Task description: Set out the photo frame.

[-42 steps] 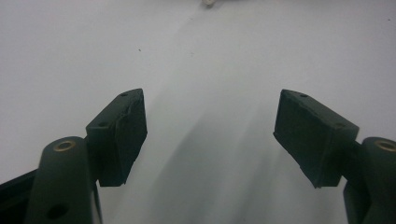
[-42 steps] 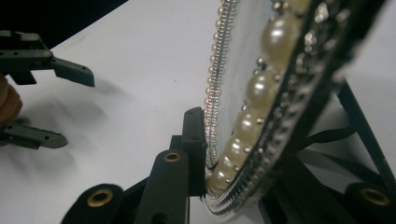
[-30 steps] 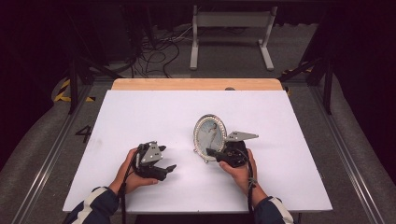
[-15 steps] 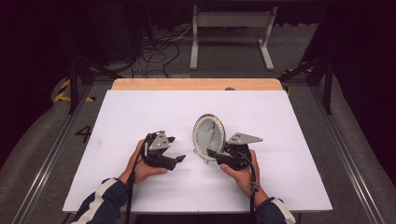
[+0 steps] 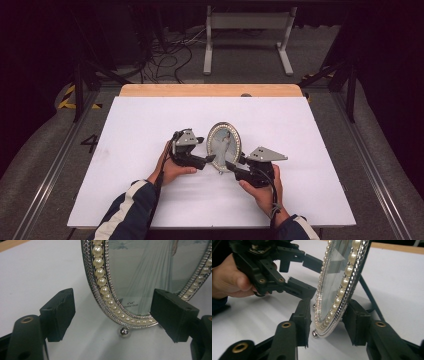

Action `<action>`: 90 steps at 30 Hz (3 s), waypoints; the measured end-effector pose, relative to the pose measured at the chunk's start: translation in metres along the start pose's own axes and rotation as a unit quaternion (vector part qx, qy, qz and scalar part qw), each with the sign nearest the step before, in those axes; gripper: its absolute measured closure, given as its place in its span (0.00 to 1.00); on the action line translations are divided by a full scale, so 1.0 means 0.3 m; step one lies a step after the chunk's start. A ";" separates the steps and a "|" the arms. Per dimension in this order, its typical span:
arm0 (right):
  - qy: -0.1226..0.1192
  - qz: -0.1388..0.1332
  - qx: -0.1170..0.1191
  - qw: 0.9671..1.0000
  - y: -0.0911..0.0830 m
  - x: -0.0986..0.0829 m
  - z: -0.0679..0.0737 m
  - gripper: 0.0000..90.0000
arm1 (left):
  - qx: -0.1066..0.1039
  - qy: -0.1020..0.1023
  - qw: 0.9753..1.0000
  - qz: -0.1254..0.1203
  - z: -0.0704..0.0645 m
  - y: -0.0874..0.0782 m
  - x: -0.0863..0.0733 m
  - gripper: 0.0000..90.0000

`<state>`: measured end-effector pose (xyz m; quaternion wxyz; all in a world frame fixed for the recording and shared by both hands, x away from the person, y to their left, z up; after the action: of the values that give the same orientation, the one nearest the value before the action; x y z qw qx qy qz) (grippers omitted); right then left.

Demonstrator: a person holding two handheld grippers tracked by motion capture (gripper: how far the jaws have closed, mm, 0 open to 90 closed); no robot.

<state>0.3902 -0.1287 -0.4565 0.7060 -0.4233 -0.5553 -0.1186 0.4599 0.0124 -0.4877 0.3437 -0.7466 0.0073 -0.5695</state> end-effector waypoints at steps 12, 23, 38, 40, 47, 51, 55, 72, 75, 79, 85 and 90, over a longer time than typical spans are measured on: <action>-0.006 -0.054 -0.028 0.998 -0.127 0.027 -0.011 0.72 | -0.012 -0.003 1.000 -0.005 -0.009 0.020 0.015 0.27; -0.006 -0.057 -0.042 0.997 -0.118 0.034 -0.024 0.94 | -0.026 0.001 1.000 0.002 -0.022 0.023 0.009 0.38; 0.009 -0.053 -0.043 0.998 -0.095 0.034 -0.042 0.94 | -0.008 0.018 1.000 0.025 -0.017 -0.002 -0.006 0.50; 0.009 -0.053 -0.044 0.998 -0.091 0.035 -0.048 0.94 | -0.004 0.019 0.999 0.030 -0.020 -0.009 -0.013 0.50; 0.011 -0.056 -0.054 0.997 -0.082 0.041 -0.062 0.93 | 0.004 0.033 0.998 0.045 -0.028 -0.022 -0.023 0.50; 0.014 -0.056 -0.056 0.997 -0.081 0.040 -0.069 0.92 | -0.027 0.001 0.999 0.021 -0.029 -0.028 -0.015 0.43; 0.013 -0.061 -0.059 0.996 -0.095 0.039 -0.069 0.85 | -0.018 -0.011 1.000 -0.015 -0.018 -0.052 0.018 0.43; 0.012 -0.053 -0.070 0.996 -0.083 0.023 -0.076 0.93 | 0.019 0.021 1.000 -0.004 -0.013 -0.082 0.025 0.70; 0.012 -0.053 -0.070 0.996 -0.078 0.024 -0.079 0.93 | 0.025 0.026 0.999 0.004 -0.018 -0.086 0.020 0.70; 0.008 -0.051 -0.073 0.996 -0.071 0.028 -0.082 0.93 | 0.030 0.025 0.999 0.017 -0.023 -0.095 0.004 0.71; 0.007 -0.049 -0.075 0.996 -0.063 0.031 -0.089 0.93 | 0.039 0.034 0.998 0.027 -0.033 -0.111 -0.004 0.72; 0.006 -0.049 -0.075 0.996 -0.051 0.035 -0.090 0.93 | 0.046 0.028 0.998 0.033 -0.045 -0.125 -0.015 0.72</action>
<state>0.4027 -0.1546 -0.4409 0.6692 -0.4468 -0.5602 -0.1966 0.4324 0.0359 -0.4705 0.3960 -0.7132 0.0156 -0.5782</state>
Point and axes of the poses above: each handheld gripper's, and its own axes: y roughly forward along the jaws, x roughly out of its top, z roughly to its left, the point moved 8 cm from there along y, roughly forward along the jaws, and after that the axes turned 5 degrees about -y, right-handed, at the moved point
